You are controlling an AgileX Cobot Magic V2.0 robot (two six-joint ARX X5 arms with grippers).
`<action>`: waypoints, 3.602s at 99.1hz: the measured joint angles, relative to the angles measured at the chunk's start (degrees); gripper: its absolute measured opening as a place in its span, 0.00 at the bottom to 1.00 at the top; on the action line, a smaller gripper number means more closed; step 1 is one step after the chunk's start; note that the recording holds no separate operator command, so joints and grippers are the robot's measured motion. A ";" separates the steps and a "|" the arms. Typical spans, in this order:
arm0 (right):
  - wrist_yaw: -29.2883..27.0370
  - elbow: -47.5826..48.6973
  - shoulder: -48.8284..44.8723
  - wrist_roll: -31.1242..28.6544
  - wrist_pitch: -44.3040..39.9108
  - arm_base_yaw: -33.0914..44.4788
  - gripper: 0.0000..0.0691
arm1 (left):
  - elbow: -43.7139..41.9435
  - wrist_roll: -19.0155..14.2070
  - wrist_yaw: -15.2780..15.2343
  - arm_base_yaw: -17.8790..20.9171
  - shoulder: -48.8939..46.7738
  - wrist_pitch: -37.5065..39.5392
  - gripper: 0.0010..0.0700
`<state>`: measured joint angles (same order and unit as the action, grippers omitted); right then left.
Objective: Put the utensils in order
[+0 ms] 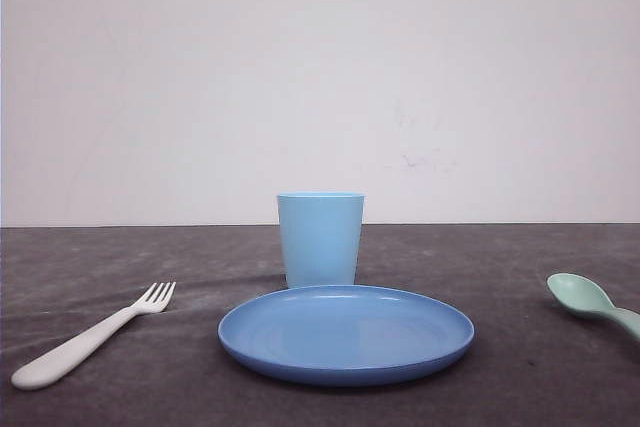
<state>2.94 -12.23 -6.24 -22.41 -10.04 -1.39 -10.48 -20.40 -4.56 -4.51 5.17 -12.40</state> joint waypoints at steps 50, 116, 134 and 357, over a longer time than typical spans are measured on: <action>1.84 -33.68 -32.61 14.73 -21.62 -2.27 0.01 | -31.52 8.94 2.36 0.00 33.75 -14.93 0.05; 6.05 -33.68 -37.20 15.15 -24.15 -6.14 0.68 | -31.47 3.72 7.93 -11.34 49.53 -21.88 0.42; 6.05 -33.68 -39.01 15.12 -25.57 -6.86 0.68 | -31.47 0.66 7.58 -17.42 58.10 -21.03 0.42; 5.86 -33.68 -40.81 15.15 -24.02 -6.88 0.68 | -36.87 4.59 -12.20 -36.85 76.22 41.00 0.05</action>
<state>8.80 -45.91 -47.05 -7.27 -34.06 -8.27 -47.35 -15.81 -16.75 -41.36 81.38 28.60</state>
